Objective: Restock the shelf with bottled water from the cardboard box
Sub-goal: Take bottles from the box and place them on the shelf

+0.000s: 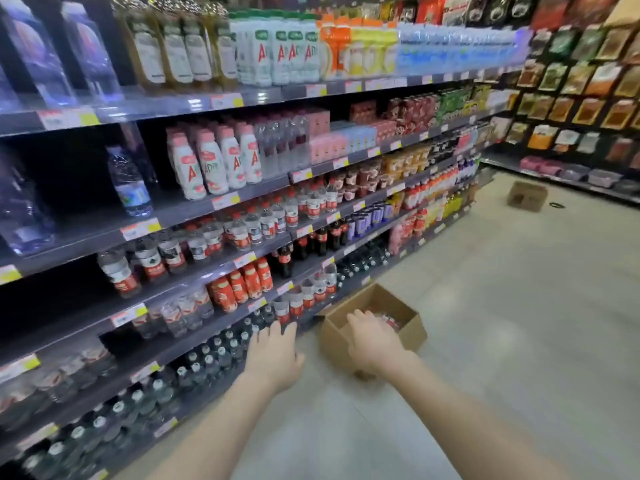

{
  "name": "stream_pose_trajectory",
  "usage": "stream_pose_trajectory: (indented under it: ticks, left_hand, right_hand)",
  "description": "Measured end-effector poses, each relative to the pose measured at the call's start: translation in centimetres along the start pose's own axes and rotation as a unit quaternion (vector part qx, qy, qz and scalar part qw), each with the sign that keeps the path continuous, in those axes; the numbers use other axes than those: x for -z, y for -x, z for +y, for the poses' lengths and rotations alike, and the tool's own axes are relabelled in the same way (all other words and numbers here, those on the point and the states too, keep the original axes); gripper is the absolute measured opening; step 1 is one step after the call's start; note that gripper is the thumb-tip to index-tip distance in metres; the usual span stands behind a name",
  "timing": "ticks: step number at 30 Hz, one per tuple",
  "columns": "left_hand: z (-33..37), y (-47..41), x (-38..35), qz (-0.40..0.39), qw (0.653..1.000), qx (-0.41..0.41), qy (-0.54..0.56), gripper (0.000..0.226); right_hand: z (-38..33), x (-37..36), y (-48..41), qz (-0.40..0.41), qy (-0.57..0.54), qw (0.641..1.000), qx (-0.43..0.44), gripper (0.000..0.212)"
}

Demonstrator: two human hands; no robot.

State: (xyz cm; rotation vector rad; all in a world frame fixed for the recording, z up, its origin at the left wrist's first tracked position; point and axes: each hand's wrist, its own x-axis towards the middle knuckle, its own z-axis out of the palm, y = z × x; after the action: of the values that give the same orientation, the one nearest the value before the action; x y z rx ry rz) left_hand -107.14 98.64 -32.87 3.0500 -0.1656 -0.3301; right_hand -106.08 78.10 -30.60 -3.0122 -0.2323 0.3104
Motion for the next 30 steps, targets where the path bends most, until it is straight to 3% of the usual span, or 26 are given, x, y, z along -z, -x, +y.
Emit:
stream_pose_trajectory:
  ticks: [7, 15, 21, 26, 30]
  left_hand:
    - [15.1, -4.4, -1.3, -0.055, 0.998, -0.006, -0.020, 0.057]
    - [25.1, -15.3, -3.5, -0.096, 0.995, -0.011, -0.011, 0.048]
    - [28.9, -30.1, -7.2, -0.124, 0.992, 0.006, 0.007, 0.058]
    - [29.5, -41.9, -9.3, -0.168, 0.984, 0.053, 0.026, 0.057]
    - [29.4, -49.0, -10.1, -0.196, 0.975, 0.090, 0.047, 0.057]
  right_hand:
    - [18.0, 0.5, 1.5, -0.012, -0.041, 0.998, -0.044, 0.040]
    - [30.1, -0.7, -4.4, -0.054, -0.090, 0.992, -0.070, 0.041]
    - [38.2, -1.5, -16.4, -0.105, -0.047, 0.990, -0.082, 0.055]
    - [42.1, -1.6, -29.0, -0.153, -0.039, 0.985, -0.076, 0.041]
    - [43.5, -2.2, -37.0, -0.206, -0.035, 0.976, -0.057, 0.048]
